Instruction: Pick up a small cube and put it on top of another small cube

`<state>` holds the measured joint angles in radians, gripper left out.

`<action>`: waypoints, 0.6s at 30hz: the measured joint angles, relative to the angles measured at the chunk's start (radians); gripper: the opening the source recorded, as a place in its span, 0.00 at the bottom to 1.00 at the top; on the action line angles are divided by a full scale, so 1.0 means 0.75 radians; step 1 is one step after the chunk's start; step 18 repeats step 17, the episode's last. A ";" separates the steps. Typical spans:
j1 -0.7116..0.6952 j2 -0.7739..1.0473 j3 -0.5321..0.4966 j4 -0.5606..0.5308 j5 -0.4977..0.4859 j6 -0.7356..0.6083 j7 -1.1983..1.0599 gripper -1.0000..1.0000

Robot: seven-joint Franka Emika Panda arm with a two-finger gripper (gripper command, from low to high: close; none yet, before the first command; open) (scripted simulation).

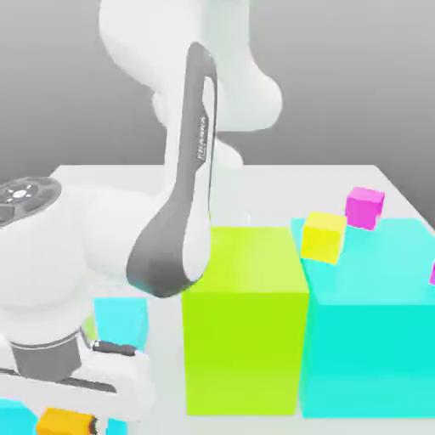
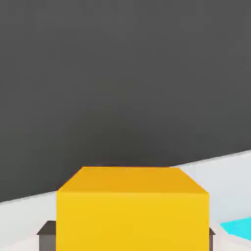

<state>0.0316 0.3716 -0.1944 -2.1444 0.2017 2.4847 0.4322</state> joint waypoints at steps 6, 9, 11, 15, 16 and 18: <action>0.151 -0.208 0.193 -0.002 -0.069 -0.208 -0.282 0.00; 0.238 -0.323 0.283 -0.010 -0.108 -0.311 -0.424 0.00; 0.345 -0.405 0.341 -0.014 -0.138 -0.381 -0.520 0.00; 0.589 -0.512 0.438 -0.019 -0.216 -0.465 -0.742 0.00; 0.650 -0.512 0.443 -0.041 -0.239 -0.436 -0.790 1.00; 0.667 -0.512 0.443 -0.041 -0.239 -0.436 -0.790 1.00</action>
